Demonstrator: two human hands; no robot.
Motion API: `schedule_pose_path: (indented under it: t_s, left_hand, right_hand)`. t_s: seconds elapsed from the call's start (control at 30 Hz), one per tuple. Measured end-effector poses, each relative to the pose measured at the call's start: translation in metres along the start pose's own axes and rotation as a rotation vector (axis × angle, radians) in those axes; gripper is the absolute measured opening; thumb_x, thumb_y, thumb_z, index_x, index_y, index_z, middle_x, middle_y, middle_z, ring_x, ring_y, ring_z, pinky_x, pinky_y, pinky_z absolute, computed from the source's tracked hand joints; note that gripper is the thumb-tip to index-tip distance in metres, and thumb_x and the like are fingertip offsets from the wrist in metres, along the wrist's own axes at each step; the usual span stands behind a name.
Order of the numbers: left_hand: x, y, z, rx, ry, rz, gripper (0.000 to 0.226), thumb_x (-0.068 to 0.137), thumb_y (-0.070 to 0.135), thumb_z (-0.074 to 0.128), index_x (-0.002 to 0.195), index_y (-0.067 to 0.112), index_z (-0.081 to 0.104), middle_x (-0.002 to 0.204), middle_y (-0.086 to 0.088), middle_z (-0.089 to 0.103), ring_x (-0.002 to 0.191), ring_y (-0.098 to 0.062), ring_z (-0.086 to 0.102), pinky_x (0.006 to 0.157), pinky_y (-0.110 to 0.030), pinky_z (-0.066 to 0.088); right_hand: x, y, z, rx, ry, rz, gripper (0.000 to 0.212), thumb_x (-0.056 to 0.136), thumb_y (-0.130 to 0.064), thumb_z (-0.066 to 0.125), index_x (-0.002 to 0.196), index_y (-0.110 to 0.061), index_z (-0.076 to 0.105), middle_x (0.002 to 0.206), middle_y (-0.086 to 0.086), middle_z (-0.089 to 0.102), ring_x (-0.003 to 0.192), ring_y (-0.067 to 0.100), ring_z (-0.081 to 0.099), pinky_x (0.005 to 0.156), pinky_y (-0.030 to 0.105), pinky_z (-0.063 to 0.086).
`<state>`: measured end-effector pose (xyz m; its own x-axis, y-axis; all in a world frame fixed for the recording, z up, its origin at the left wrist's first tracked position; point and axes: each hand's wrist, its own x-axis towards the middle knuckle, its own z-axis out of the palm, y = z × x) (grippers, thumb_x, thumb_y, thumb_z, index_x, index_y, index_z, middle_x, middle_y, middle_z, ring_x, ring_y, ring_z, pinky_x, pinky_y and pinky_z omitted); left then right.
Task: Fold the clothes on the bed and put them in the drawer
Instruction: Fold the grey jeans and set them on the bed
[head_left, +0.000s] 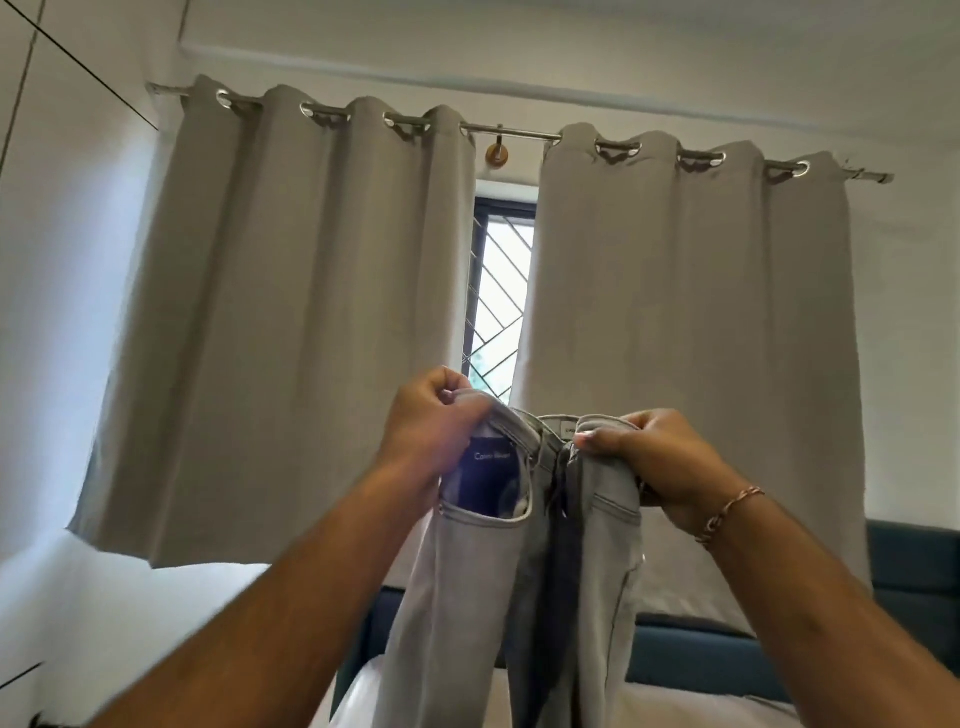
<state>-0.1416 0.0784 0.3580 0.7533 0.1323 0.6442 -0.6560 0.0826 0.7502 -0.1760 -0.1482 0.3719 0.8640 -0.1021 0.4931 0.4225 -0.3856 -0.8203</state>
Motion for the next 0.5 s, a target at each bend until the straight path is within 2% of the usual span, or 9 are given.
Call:
schedule_pose_path:
  t_s: [0.1,0.13,0.2,0.23,0.3,0.37,0.43,0.5]
  left_hand:
    - [0.0,0.0,-0.006,0.177,0.024,0.189,0.014,0.089,0.005,0.07,0.094,0.019,0.068,0.081,0.003,0.069,0.06,-0.002,0.062,0.06,-0.02,0.056]
    - [0.007,-0.006,-0.018,0.281,0.015,0.249,0.021,0.088,0.006,0.07,0.101,0.023,0.07,0.087,0.005,0.071,0.067,-0.003,0.066,0.065,-0.02,0.058]
    - [0.022,-0.022,-0.049,0.457,0.051,0.294,0.037,0.086,0.005,0.072,0.116,0.027,0.072,0.103,0.006,0.075,0.088,-0.009,0.071,0.085,-0.027,0.059]
    - [0.029,-0.031,-0.069,0.529,0.095,0.292,0.038,0.086,0.004,0.072,0.117,0.026,0.073,0.107,0.005,0.075,0.096,-0.015,0.071,0.092,-0.029,0.056]
    - [0.036,-0.046,-0.108,0.698,0.115,0.339,0.033,0.087,0.002,0.072,0.103,0.031,0.073,0.097,0.008,0.072,0.089,-0.016,0.068,0.085,-0.03,0.052]
    - [0.039,-0.052,-0.14,0.858,-0.109,0.428,0.039,0.087,0.001,0.074,0.092,0.039,0.064,0.09,0.015,0.066,0.078,-0.008,0.062,0.077,-0.032,0.05]
    - [0.039,-0.051,-0.158,1.042,-0.479,0.394,0.039,0.09,0.005,0.072,0.102,0.042,0.066,0.102,0.014,0.066,0.09,-0.005,0.064,0.082,-0.034,0.055]
    - [0.038,-0.046,-0.158,1.322,-0.773,0.302,0.039,0.091,0.011,0.068,0.119,0.039,0.07,0.117,0.012,0.066,0.102,-0.011,0.064,0.092,-0.034,0.055]
  right_hand:
    - [0.003,-0.002,-0.002,-0.028,-0.005,-0.034,0.019,0.079,-0.014,0.088,0.091,-0.005,0.077,0.074,0.008,0.073,0.063,0.015,0.067,0.053,0.028,0.055]
    - [0.003,0.001,-0.011,-0.05,-0.028,-0.059,0.019,0.079,-0.013,0.088,0.093,-0.004,0.078,0.079,0.012,0.074,0.067,0.017,0.068,0.057,0.029,0.056]
    - [0.0,0.013,-0.04,-0.149,-0.126,-0.114,0.014,0.081,-0.009,0.085,0.093,-0.004,0.079,0.084,0.014,0.075,0.071,0.017,0.068,0.061,0.029,0.056]
    - [-0.003,0.02,-0.058,-0.254,-0.164,-0.15,0.01,0.083,-0.008,0.084,0.092,-0.008,0.08,0.084,0.01,0.076,0.072,0.014,0.068,0.064,0.026,0.056]
    - [-0.006,0.036,-0.088,-0.6,-0.169,-0.228,0.01,0.087,-0.012,0.082,0.089,-0.021,0.08,0.084,-0.006,0.077,0.075,0.006,0.068,0.067,0.019,0.053]
    - [-0.005,0.055,-0.106,-0.833,-0.13,-0.248,0.014,0.089,-0.019,0.081,0.086,-0.032,0.078,0.081,-0.021,0.072,0.08,0.0,0.066,0.067,0.02,0.05]
    - [-0.004,0.069,-0.113,-0.866,-0.096,-0.261,0.016,0.088,-0.021,0.082,0.084,-0.036,0.076,0.078,-0.025,0.07,0.082,-0.001,0.065,0.067,0.023,0.048]
    - [-0.003,0.071,-0.111,-0.865,-0.097,-0.294,0.018,0.085,-0.019,0.085,0.082,-0.035,0.076,0.076,-0.021,0.07,0.081,0.001,0.065,0.066,0.023,0.048]
